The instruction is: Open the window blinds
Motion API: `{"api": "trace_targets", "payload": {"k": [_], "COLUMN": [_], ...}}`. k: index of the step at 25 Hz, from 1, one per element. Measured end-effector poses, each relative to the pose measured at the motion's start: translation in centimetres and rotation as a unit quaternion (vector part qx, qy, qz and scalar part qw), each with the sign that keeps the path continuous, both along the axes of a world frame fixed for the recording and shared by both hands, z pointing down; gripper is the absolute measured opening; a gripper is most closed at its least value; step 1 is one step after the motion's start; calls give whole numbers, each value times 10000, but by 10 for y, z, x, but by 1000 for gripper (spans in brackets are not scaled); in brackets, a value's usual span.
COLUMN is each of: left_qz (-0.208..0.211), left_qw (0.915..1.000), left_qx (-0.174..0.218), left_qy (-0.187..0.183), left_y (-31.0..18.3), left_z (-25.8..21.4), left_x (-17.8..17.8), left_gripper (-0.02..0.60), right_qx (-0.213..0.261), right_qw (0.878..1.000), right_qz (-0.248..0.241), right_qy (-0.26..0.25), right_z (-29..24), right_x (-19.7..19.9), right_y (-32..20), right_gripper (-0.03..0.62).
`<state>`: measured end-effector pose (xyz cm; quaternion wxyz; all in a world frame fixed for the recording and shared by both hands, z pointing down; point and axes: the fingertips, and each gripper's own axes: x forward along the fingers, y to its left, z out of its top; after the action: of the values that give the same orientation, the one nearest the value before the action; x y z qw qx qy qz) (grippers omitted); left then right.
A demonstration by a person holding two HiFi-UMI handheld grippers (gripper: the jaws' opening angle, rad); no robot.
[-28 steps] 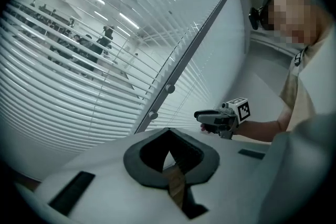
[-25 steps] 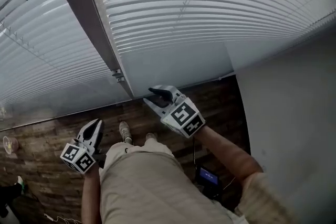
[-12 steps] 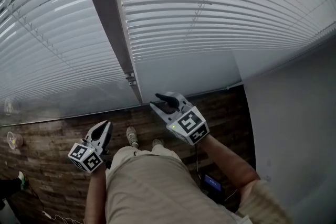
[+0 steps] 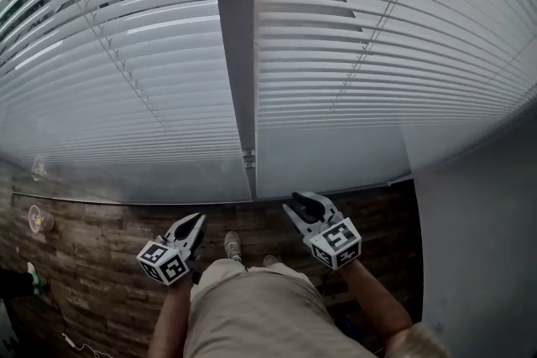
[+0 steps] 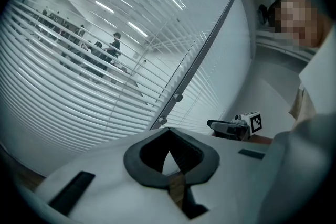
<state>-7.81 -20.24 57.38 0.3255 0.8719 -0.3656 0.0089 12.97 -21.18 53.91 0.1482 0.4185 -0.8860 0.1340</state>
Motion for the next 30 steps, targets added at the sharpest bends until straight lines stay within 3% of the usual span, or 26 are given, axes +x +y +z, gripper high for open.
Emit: {"api": "trace_targets", "payload": {"k": [10, 16, 23, 30], "left_qz": [-39, -82, -198, -248], "left_qw": [9999, 9999, 9996, 9991], "left_qx": [-115, -116, -153, -305], "left_qy": [49, 68, 97, 176], "left_y": [22, 31, 66, 107], "left_z": [2, 21, 6, 13], "left_x": [16, 33, 51, 62], "left_gripper": [12, 12, 12, 12], "right_qx": [57, 487, 531, 327], "right_qw": [9982, 9971, 9974, 9965], "right_qz": [407, 492, 334, 550], "right_qy": [-434, -327, -353, -531], "right_z": [-8, 9, -12, -12], "right_x": [21, 25, 38, 59], "right_y": [16, 24, 54, 89], "right_gripper": [126, 126, 124, 124]}}
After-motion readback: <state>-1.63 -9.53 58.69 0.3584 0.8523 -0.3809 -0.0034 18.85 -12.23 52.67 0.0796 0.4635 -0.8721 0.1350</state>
